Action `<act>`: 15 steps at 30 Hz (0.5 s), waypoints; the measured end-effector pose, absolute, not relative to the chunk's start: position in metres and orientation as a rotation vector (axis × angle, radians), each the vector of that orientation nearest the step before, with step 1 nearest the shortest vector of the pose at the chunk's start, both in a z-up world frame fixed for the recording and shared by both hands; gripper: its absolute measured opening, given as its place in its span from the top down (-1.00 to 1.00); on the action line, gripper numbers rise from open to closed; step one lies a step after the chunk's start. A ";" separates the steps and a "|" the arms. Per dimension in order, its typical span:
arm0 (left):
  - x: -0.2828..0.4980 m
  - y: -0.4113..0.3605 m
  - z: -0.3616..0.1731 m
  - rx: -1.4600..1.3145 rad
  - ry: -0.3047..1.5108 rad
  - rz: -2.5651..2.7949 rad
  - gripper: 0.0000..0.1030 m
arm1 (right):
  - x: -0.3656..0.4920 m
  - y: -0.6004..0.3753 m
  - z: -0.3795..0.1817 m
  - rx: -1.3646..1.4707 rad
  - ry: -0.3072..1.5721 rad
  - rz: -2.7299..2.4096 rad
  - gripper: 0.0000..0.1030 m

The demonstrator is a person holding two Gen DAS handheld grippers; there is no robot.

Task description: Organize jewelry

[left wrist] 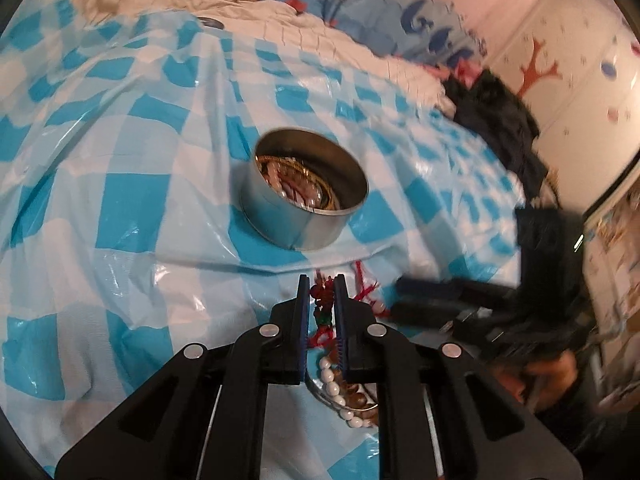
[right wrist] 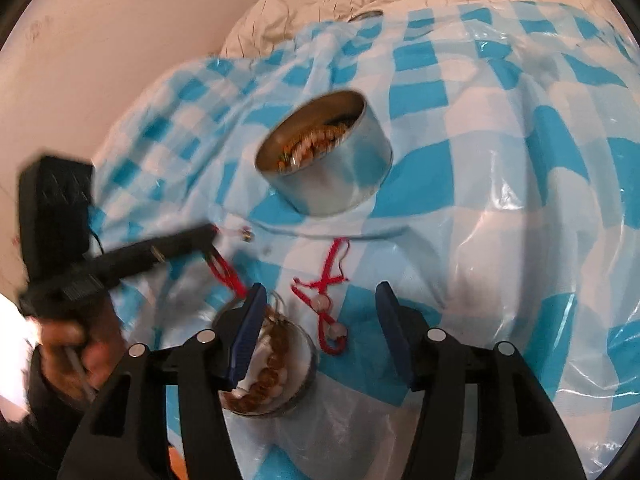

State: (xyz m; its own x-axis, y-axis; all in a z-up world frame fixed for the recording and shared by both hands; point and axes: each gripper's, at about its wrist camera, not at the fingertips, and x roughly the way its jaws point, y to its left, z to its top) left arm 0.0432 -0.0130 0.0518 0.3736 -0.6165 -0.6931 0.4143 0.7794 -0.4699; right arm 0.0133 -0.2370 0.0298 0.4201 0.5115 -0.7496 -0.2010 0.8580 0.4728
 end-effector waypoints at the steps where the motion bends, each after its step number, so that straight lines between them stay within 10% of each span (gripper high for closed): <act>1: 0.045 -0.010 0.053 -0.257 0.982 -0.670 0.80 | 0.013 -0.234 0.028 0.302 1.055 0.450 -0.04; 5: 0.047 -0.006 0.056 -0.288 0.975 -0.678 0.80 | 0.014 -0.233 0.023 0.270 1.078 0.428 0.81; 15: 0.051 -0.008 0.073 -0.310 0.924 -0.705 0.80 | 0.013 -0.266 0.054 0.570 0.886 0.551 0.81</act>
